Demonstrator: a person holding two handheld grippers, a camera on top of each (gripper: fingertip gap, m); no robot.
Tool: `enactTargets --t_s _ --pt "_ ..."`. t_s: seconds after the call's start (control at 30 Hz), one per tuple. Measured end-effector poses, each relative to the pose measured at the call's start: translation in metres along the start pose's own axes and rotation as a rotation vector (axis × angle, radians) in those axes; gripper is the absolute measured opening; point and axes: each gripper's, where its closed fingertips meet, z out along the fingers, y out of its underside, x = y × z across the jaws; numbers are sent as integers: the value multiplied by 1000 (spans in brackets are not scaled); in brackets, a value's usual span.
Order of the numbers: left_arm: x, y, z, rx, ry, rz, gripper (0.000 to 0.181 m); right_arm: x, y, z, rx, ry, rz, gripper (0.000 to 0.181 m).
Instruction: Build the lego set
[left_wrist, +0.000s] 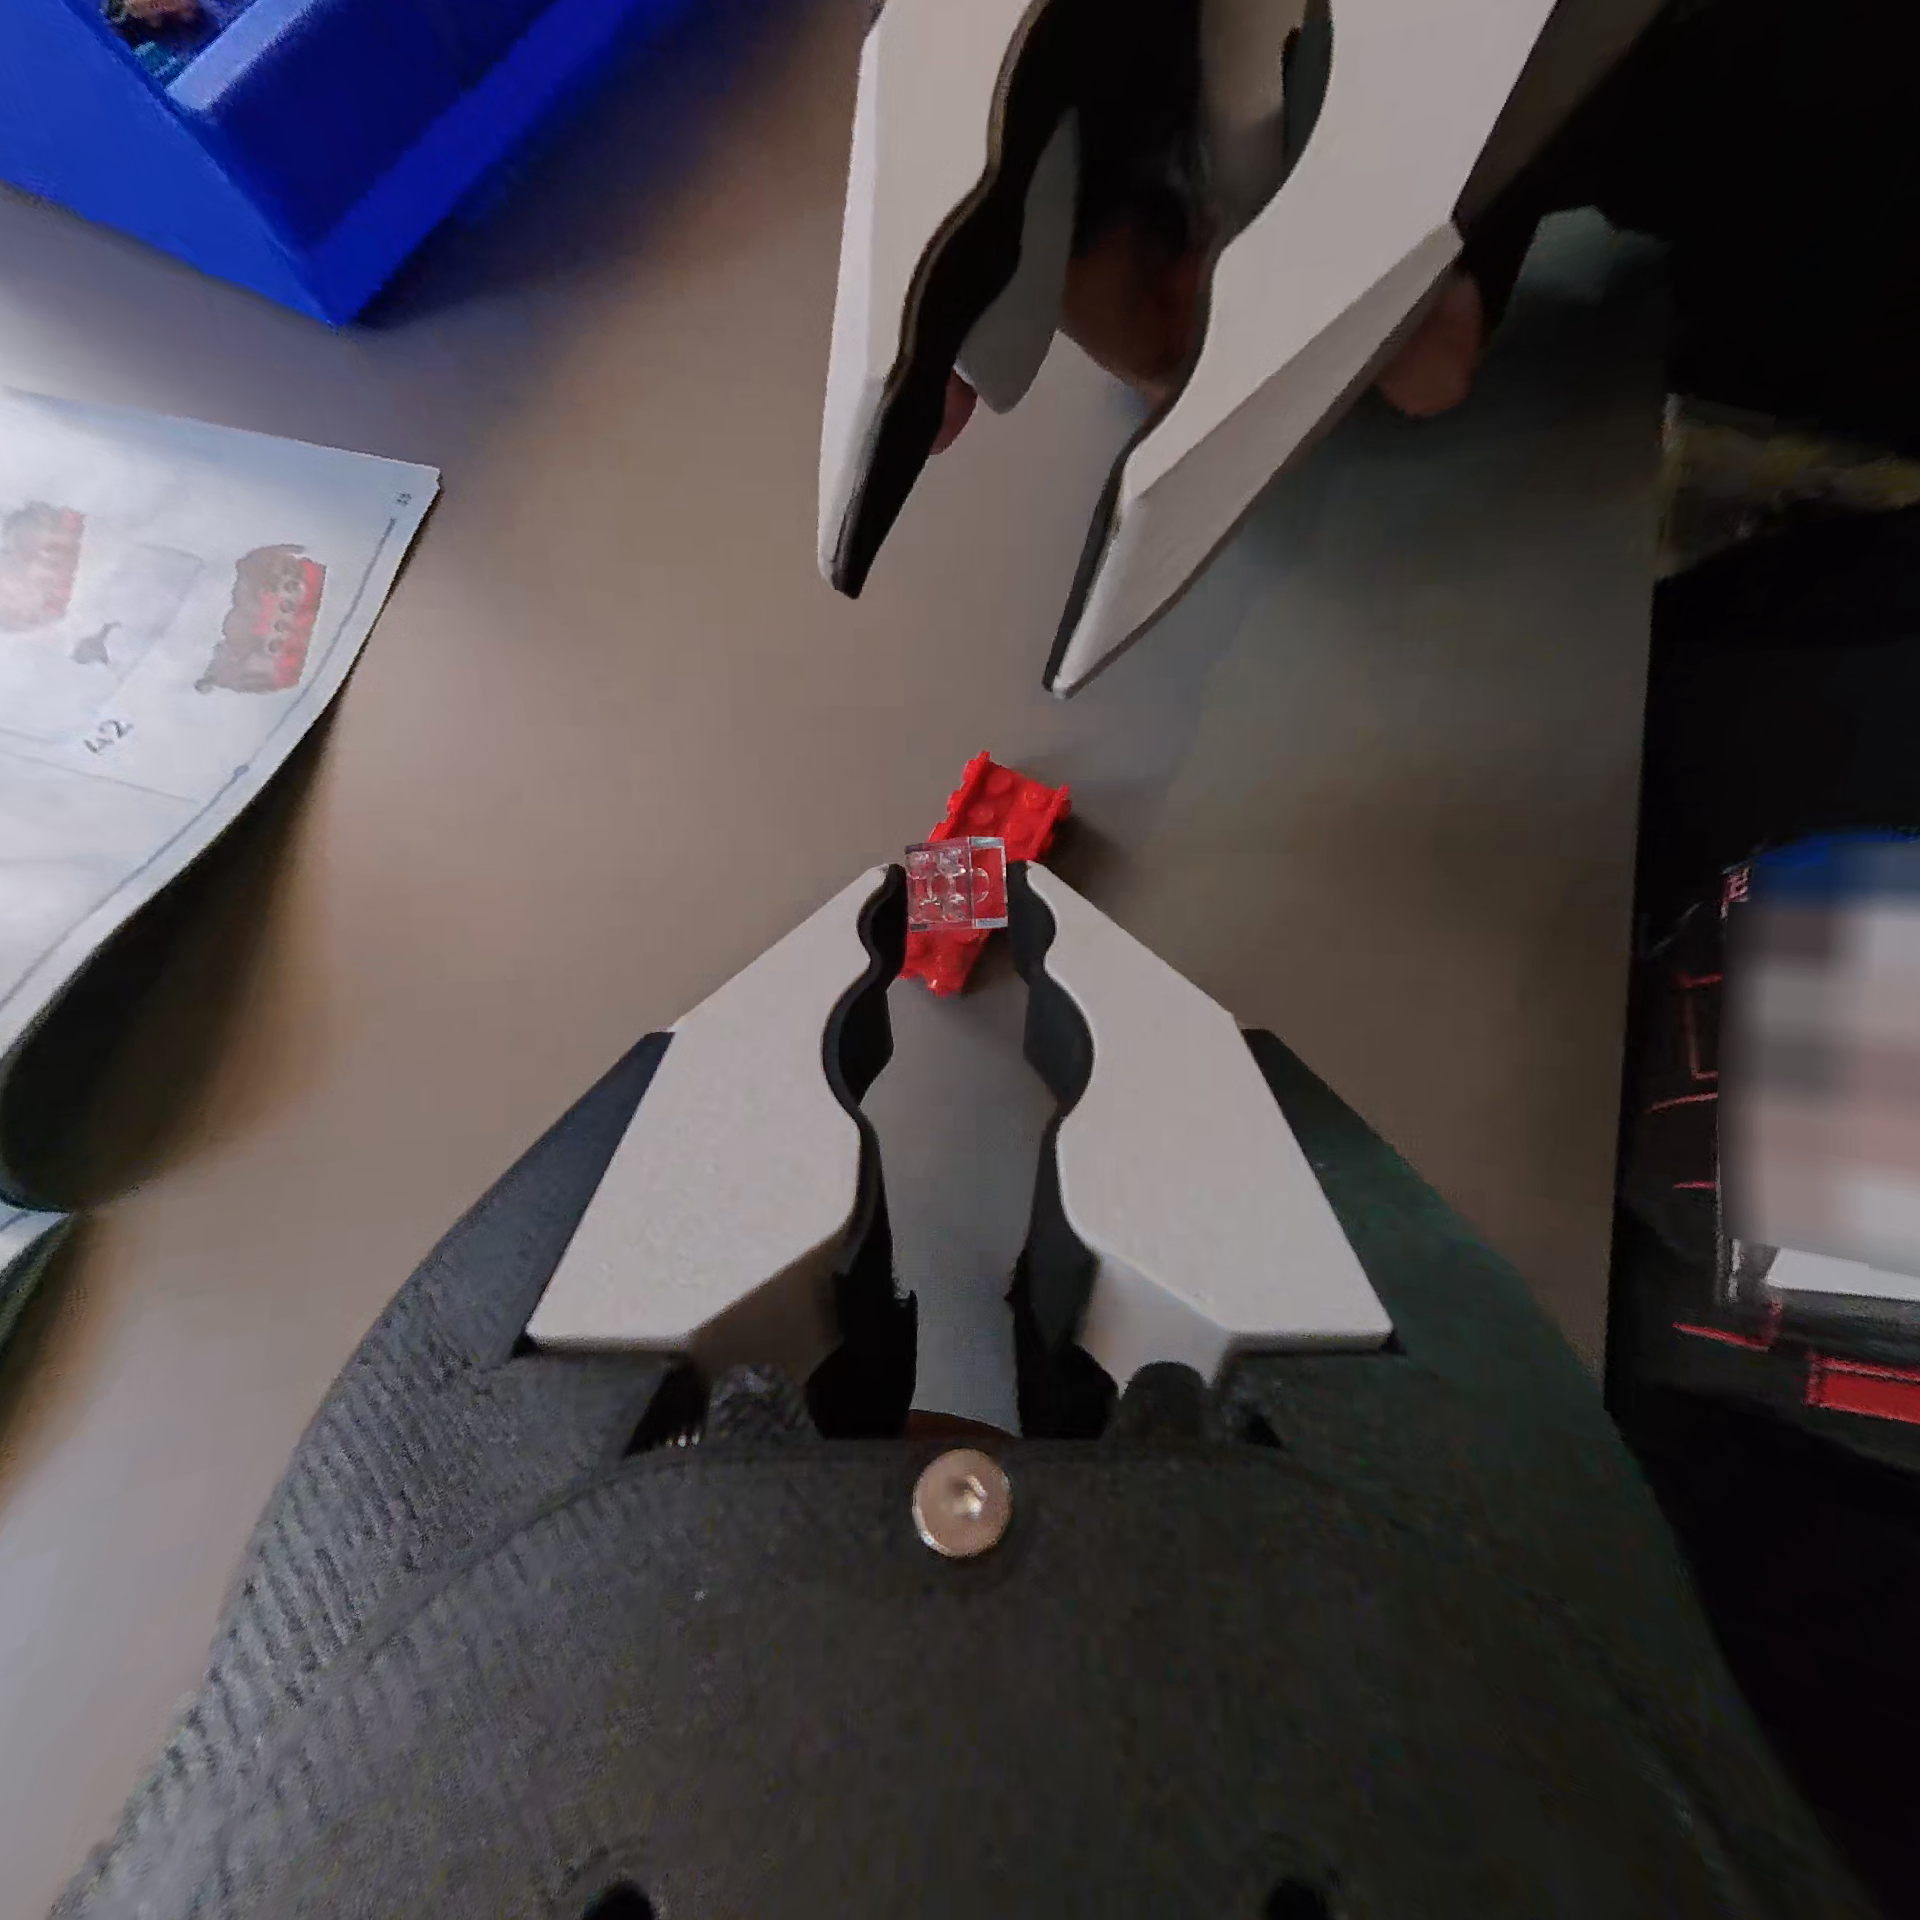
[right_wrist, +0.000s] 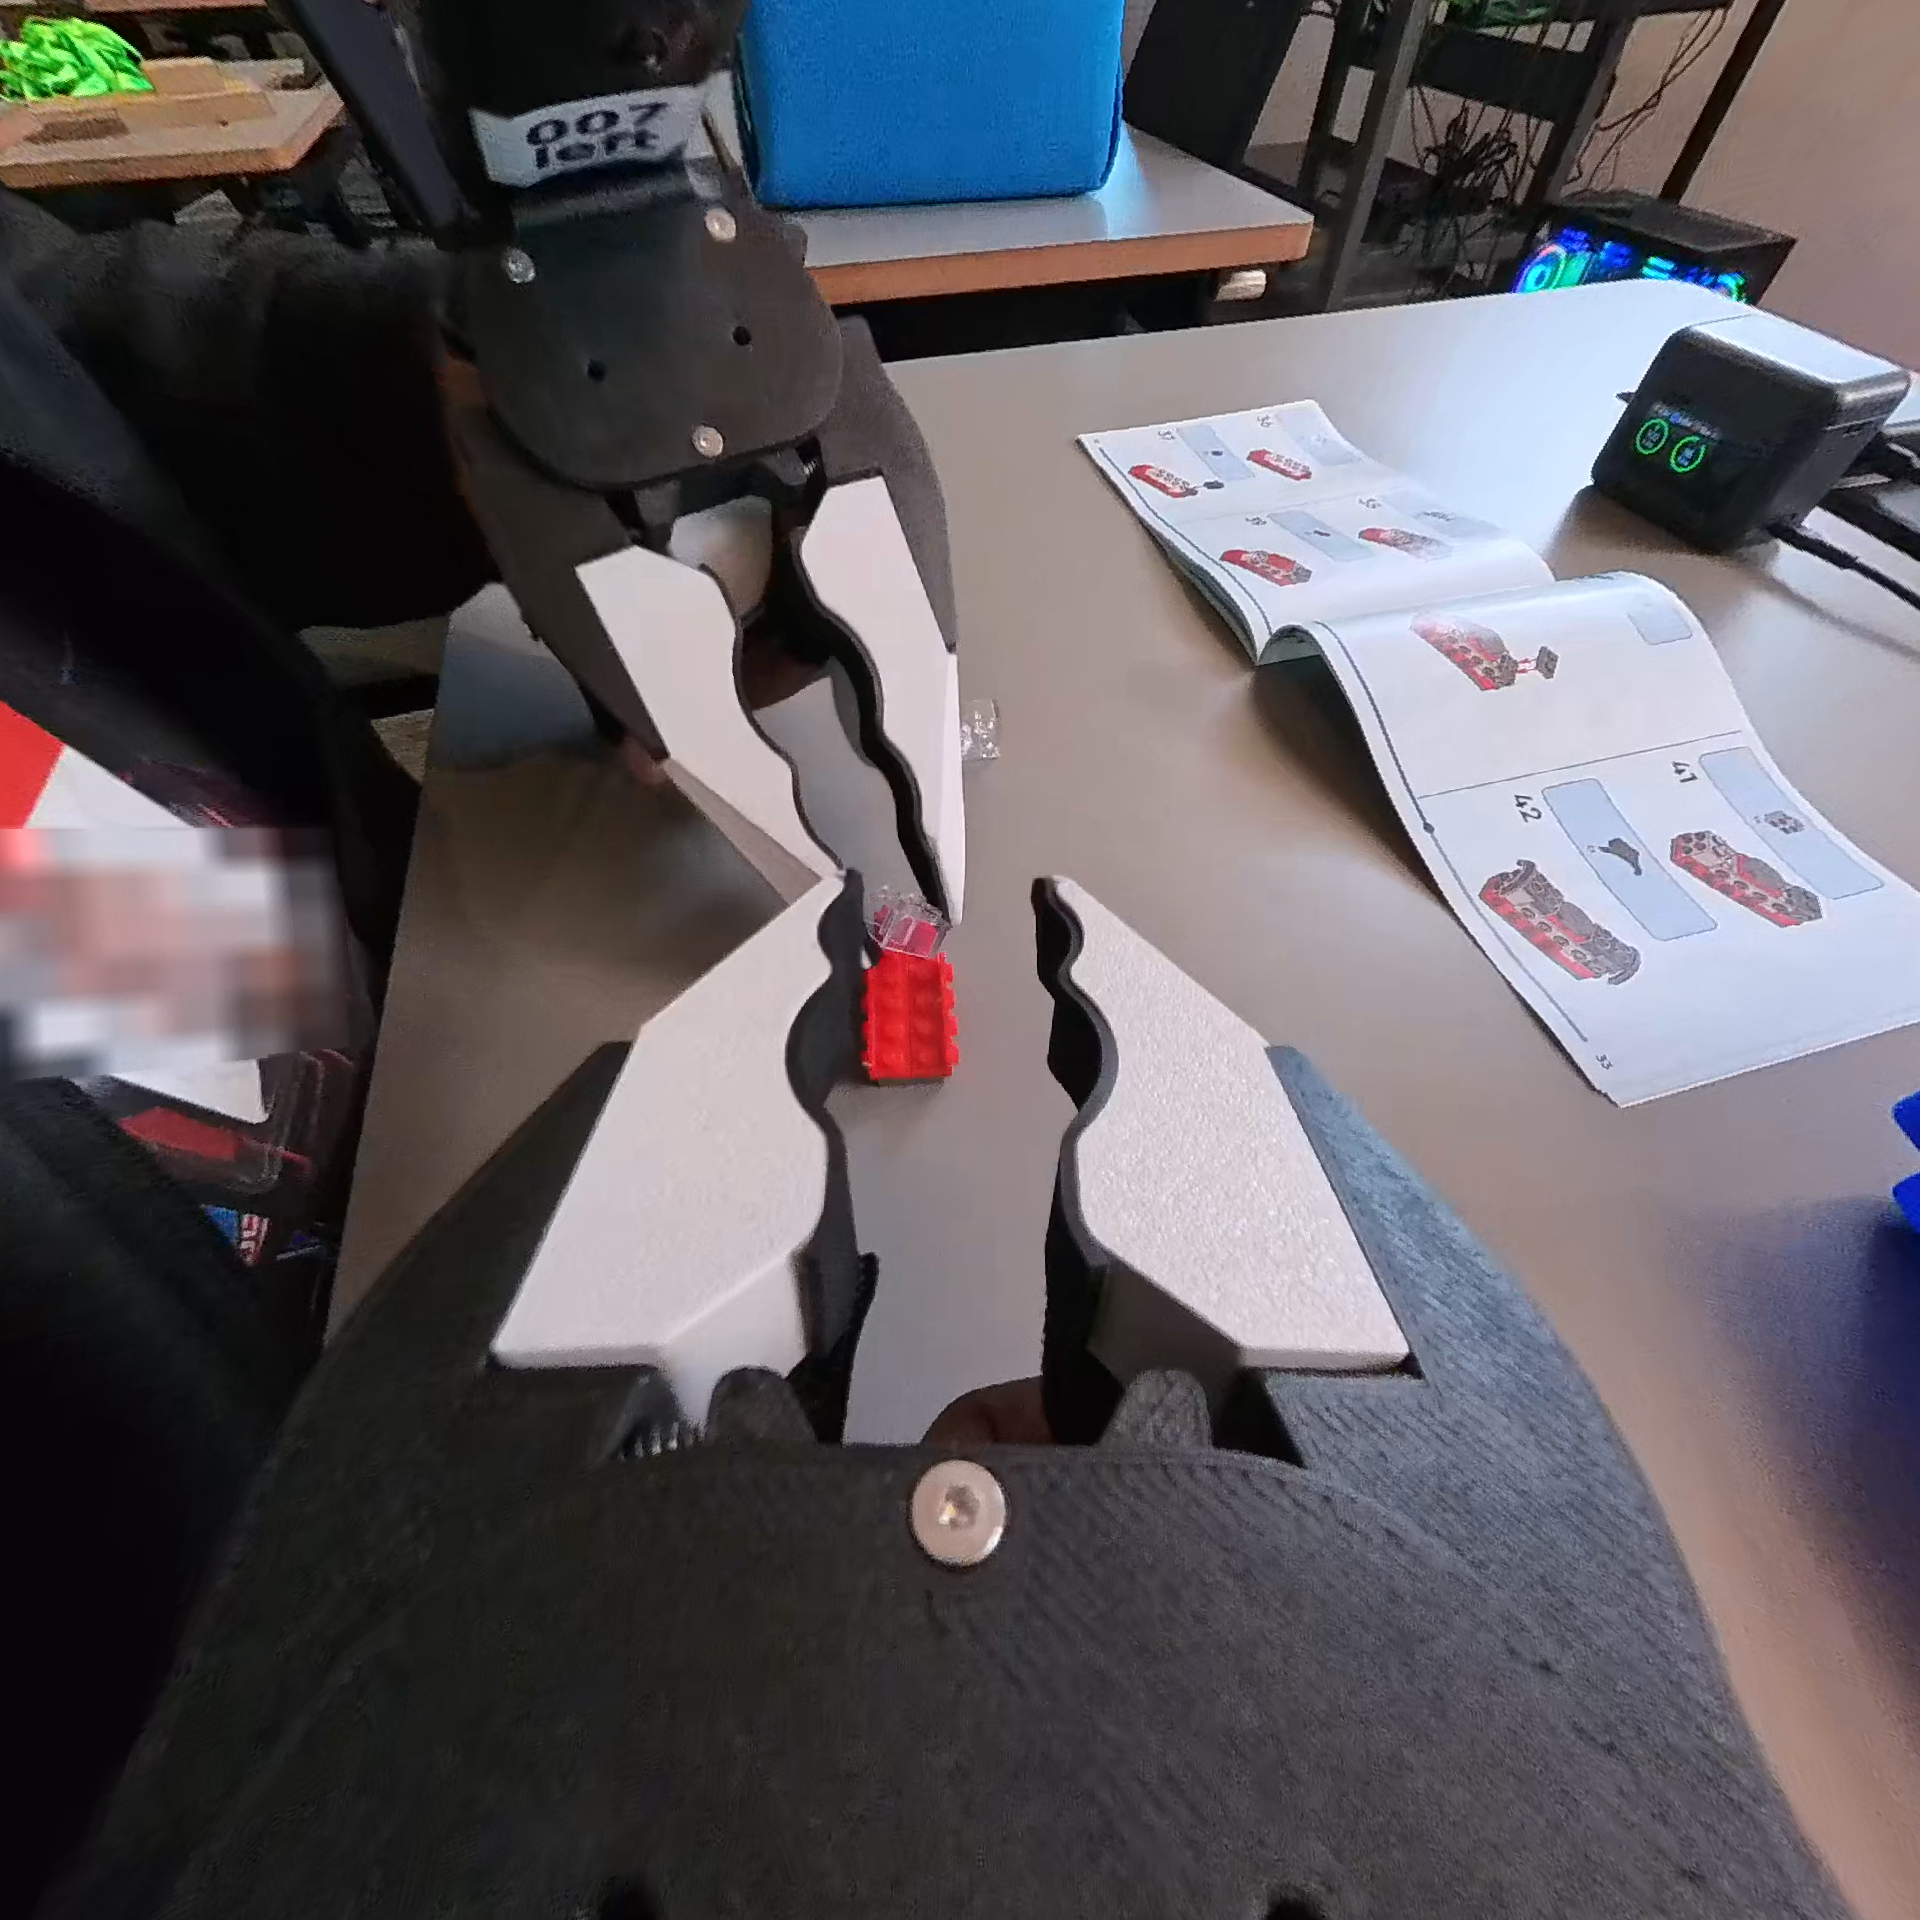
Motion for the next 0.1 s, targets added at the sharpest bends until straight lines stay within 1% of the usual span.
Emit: enactTargets --t_s 0.03,0.1 --pt "0 1 1 -16 1 18 19 -1 2 0 -10 -7 4 34" --pt "0 4 2 -42 5 47 20 -3 6 1 -40 -22 11 35"
